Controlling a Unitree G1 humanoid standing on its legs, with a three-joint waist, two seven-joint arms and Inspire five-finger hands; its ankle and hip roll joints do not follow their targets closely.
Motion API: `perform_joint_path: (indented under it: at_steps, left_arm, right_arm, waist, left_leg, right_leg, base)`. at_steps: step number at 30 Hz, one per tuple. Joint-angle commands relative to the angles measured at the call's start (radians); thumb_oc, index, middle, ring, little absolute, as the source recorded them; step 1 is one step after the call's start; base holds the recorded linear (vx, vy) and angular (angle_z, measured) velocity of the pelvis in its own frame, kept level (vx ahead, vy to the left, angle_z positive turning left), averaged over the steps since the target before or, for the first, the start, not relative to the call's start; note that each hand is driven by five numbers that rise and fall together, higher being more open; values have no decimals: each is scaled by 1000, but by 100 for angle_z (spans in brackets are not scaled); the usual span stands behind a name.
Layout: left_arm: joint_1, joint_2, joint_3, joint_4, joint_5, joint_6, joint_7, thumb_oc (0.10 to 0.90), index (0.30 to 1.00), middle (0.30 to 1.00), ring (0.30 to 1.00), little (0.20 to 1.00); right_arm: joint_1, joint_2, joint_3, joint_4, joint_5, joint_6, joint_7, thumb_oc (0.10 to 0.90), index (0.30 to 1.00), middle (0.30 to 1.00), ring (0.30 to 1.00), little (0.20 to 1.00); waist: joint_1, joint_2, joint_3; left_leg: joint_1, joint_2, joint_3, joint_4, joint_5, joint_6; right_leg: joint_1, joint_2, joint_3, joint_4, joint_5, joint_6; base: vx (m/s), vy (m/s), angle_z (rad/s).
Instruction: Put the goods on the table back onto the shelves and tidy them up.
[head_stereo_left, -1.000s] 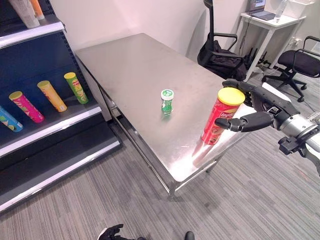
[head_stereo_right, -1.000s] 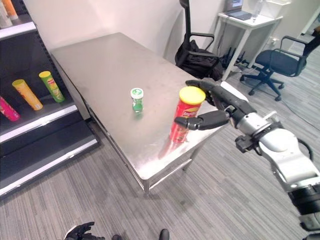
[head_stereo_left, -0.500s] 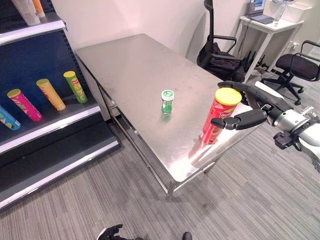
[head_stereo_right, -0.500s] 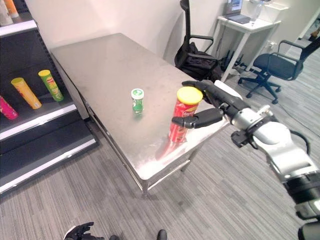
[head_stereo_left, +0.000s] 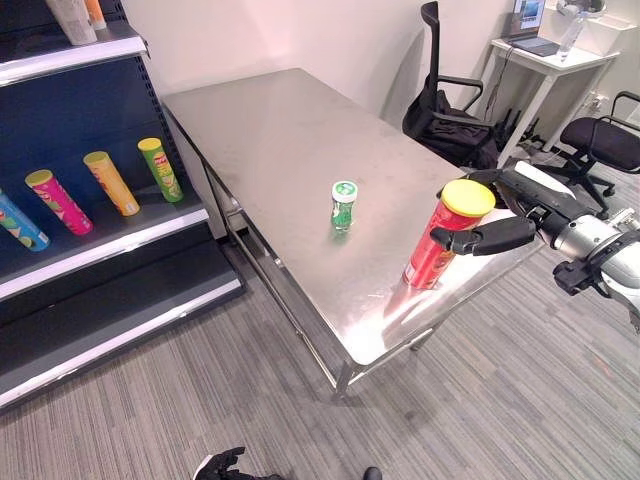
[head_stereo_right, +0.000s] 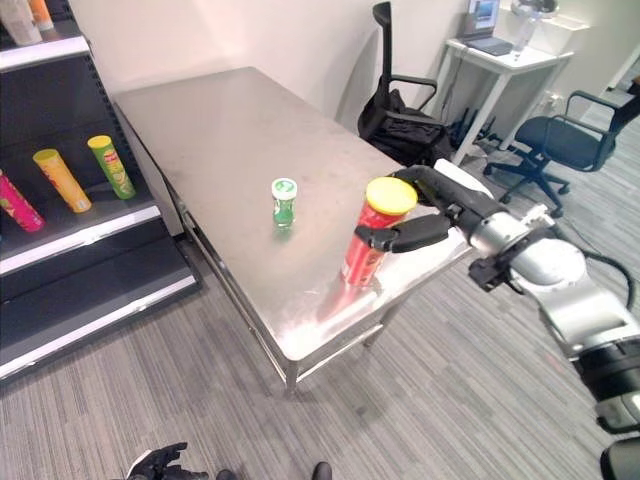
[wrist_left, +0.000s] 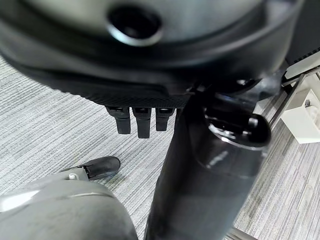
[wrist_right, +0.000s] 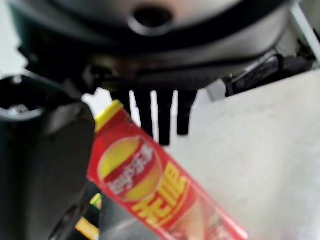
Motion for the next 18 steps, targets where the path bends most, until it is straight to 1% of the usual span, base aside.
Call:
perform_joint_path:
  at_steps: [1,6,7,8,9,10,11,12,13,14,15,16,17,18]
  left_arm:
    - [-18,59,-40,47,27,-21,19,800,900,900,900,900]
    - [-14,60,-29,34,30,-25,21,800,900,900,900,900]
    - [-11,59,-18,30,31,-26,22,800,900,900,900,900]
    - [-11,61,-12,24,29,-27,23,800,900,900,900,900]
    - [-7,65,2,14,27,-28,30,800,900,900,900,900]
    - [-7,67,9,12,23,-27,31,800,900,900,900,900]
    - [-2,70,33,4,12,-26,40,800,900,900,900,900]
    - [-1,71,39,0,9,-25,44,800,900,900,900,900]
    - [5,75,52,-17,-10,-24,51,800,900,900,900,900]
    - [6,80,56,-37,-27,-23,56,800,900,900,900,900]
    - [4,85,59,-78,-63,-24,63,800,900,900,900,900]
    - [-6,87,57,-94,-85,-24,67,800,900,900,900,900]
    - [-8,88,55,-102,-85,-27,68,800,900,900,900,900]
    - [-11,93,49,-114,-78,-30,64,800,900,900,900,900]
  right_arm:
    - [-84,-33,19,-2,-13,-51,-29,400,300,300,300,300]
    - [-2,-25,-98,-32,-64,-67,-77,400,300,300,300,300]
    - [45,-13,-171,-57,-88,-75,-103,400,300,300,300,300]
    - [75,-1,-220,-70,-113,-82,-128,400,300,300,300,300]
    - [117,16,-300,-86,-143,-86,-172,400,300,300,300,300]
    - [145,42,-364,-103,-175,-93,-208,400,300,300,300,300]
    - [180,88,-460,-134,-238,-103,-286,400,300,300,300,300]
    - [190,100,-486,-147,-256,-104,-305,400,300,300,300,300]
    - [209,134,-561,-187,-280,-114,-365,400,300,300,300,300]
    - [214,154,-595,-212,-280,-121,-392,400,300,300,300,300]
    - [217,165,-640,-246,-271,-134,-422,400,300,300,300,300]
    - [215,175,-668,-271,-260,-141,-440,400,300,300,300,300]
    - [214,179,-682,-281,-257,-146,-447,400,300,300,300,300]
    - [215,183,-698,-285,-253,-149,-457,400,300,300,300,300]
  waist:
    - [28,-62,-24]
    - [21,-58,-23]
    - [15,-54,-23]
    - [17,-54,-23]
    - [13,-49,-23]
    - [16,-47,-22]
    - [17,-40,-21]
    - [18,-38,-20]
    - [23,-35,-13]
    - [27,-35,-5]
    - [33,-42,25]
    - [33,-47,47]
    - [32,-49,53]
    - [31,-54,57]
  left_leg:
    - [19,38,57,5,-47,-63]
    - [24,41,59,5,-49,-62]
    - [25,44,58,5,-51,-62]
    - [26,46,56,5,-51,-61]
    - [26,49,54,5,-52,-61]
    - [27,52,52,5,-51,-61]
    - [29,60,49,5,-50,-61]
    - [30,62,46,5,-50,-62]
    - [24,73,35,5,-42,-65]
    - [10,82,19,12,-34,-70]
    - [-44,80,-9,60,-32,-71]
    - [-110,75,-29,138,-48,-74]
    - [-135,80,-37,163,-50,-81]
    - [-149,108,-44,185,-49,-95]
  right_leg:
    - [59,-55,3,7,-88,79]
    - [61,-53,6,7,-90,77]
    - [61,-52,7,7,-92,76]
    - [61,-51,9,7,-93,74]
    - [60,-48,11,7,-95,72]
    - [61,-45,13,7,-98,70]
    - [62,-36,15,7,-108,64]
    - [63,-31,16,7,-111,62]
    - [60,-17,19,7,-123,54]
    - [54,-7,20,7,-129,48]
    - [41,-3,17,7,-133,39]
    - [33,-9,-2,7,-131,34]
    - [30,-11,-11,7,-129,34]
    - [33,-18,-21,7,-127,38]
  base:
    - [0,0,0]
    - [2,-12,2]
    - [19,-48,6]
    - [31,-65,10]
    - [33,-66,10]
    - [41,-112,8]
    - [32,-111,2]
    - [32,-166,2]
    - [-7,-158,6]
    - [-116,-196,18]
    - [-227,-122,35]
    - [-244,-60,87]
    - [-157,85,130]
    - [-62,283,139]
